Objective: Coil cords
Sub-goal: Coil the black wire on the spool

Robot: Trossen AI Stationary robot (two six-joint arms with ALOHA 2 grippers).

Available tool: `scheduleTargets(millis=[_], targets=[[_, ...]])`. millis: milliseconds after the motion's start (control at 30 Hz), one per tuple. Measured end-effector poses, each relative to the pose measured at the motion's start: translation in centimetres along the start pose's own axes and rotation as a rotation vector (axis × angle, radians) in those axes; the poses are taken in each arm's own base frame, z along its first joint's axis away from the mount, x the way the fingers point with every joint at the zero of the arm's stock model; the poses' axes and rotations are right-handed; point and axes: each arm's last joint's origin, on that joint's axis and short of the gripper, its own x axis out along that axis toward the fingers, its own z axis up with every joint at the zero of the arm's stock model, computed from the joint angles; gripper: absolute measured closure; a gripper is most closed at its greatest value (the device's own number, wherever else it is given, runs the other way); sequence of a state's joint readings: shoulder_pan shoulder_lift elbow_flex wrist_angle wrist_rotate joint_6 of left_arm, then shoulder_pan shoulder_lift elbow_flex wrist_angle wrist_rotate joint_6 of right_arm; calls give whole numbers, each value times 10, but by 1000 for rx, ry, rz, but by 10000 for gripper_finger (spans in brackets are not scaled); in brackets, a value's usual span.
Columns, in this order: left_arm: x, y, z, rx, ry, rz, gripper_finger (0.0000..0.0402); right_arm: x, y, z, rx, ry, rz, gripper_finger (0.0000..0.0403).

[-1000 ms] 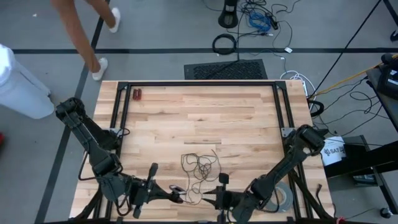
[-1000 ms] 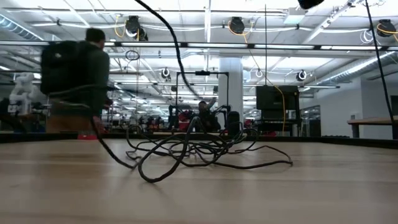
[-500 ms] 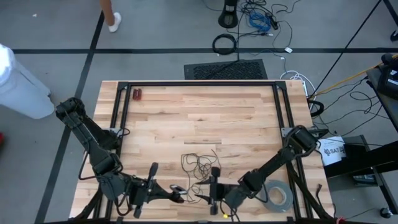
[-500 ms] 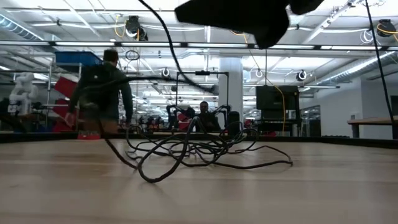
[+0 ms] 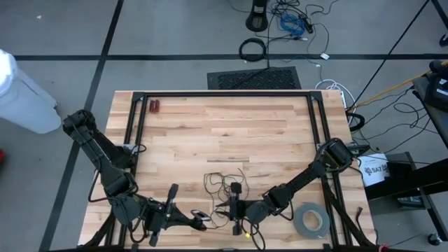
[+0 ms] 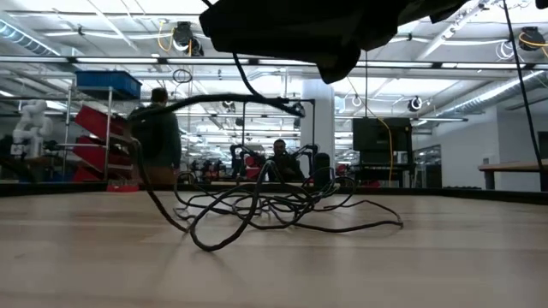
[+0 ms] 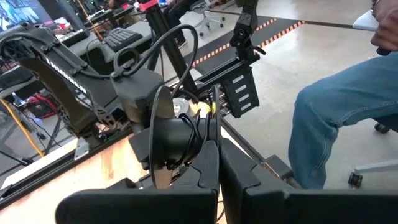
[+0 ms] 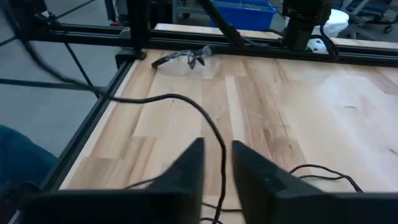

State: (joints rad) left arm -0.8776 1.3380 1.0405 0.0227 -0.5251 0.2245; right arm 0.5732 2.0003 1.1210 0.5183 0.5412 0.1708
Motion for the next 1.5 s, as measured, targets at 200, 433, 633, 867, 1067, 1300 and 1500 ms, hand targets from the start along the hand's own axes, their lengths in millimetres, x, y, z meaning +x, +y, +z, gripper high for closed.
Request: scheduleTargets(millis=[200, 433, 633, 867, 1067, 1300, 1500], targets=[[0, 0, 2, 2, -27, -25, 402, 2, -4, 1, -15, 3, 4, 395], [0, -1, 9, 7, -102, -93, 402, 8, -14, 0, -25, 22, -20, 401], [-1, -3, 11, 2, -146, -180, 402, 11, -22, 6, -26, 13, -40, 402], [4, -9, 12, 27, -197, -247, 402, 11, -24, 46, -46, -53, -42, 402], [12, -12, 9, 46, -195, -255, 402, 12, -20, 85, -76, -53, -23, 403], [17, -6, 6, -28, -184, -288, 402, 7, -10, 117, -104, -53, -16, 403], [23, -3, -1, -75, -134, -298, 402, -3, 3, 135, -141, -85, -33, 403]])
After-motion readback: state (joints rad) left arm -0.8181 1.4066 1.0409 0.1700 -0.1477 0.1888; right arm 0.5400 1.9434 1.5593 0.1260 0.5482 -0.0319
